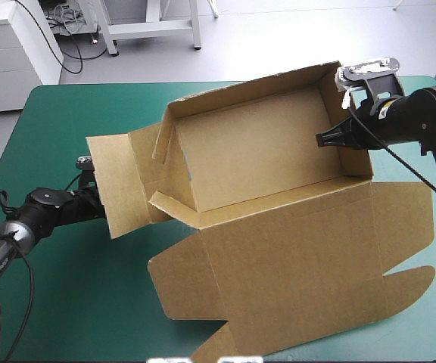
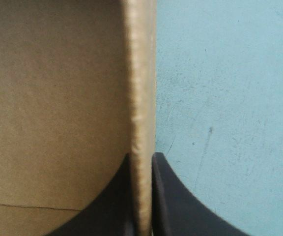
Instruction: Fold the box
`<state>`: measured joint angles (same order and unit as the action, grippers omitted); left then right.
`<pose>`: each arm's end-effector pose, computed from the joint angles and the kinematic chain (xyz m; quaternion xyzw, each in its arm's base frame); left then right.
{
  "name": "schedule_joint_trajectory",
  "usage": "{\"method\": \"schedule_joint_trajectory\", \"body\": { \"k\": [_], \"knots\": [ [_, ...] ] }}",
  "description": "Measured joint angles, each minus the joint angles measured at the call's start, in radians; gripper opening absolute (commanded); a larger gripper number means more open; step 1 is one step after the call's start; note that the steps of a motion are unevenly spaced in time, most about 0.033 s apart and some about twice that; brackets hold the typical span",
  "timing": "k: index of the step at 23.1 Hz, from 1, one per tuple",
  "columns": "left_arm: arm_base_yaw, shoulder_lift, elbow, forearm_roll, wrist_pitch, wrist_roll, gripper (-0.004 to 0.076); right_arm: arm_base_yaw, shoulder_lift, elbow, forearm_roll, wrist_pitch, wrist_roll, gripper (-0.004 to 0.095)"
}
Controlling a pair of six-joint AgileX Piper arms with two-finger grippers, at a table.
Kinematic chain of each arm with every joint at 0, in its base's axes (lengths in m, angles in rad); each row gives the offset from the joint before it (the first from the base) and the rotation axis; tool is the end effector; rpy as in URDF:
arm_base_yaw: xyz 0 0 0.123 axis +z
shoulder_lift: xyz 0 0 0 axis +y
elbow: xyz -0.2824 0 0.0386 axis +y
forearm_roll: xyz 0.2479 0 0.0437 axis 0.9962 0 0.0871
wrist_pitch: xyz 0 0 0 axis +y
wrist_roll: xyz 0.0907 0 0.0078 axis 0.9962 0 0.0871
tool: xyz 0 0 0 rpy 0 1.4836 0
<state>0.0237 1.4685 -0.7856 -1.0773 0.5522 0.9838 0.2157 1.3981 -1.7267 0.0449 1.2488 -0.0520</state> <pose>0.2817 -0.0355 0.2231 0.0590 0.9155 -0.2237 0.3290 0.2640 0.0618 0.4618 -0.1255 0.9240 0.0518 0.3575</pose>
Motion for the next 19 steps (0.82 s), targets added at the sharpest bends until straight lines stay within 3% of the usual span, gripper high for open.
{"method": "schedule_joint_trajectory", "body": {
  "k": [5,11,19],
  "knots": [
    [0.0,0.055,-0.001,-0.296,0.062,0.214,0.0421,0.0,0.0,0.0,0.0,0.0,0.0,-0.0018],
    [0.001,0.059,-0.002,-0.426,0.072,0.244,0.0421,0.0,0.0,0.0,0.003,0.001,-0.001,-0.0018],
    [0.001,0.061,-0.002,-0.434,0.169,0.249,0.0421,0.0,0.0,0.0,0.004,0.001,-0.007,-0.0017]
  ]
}}
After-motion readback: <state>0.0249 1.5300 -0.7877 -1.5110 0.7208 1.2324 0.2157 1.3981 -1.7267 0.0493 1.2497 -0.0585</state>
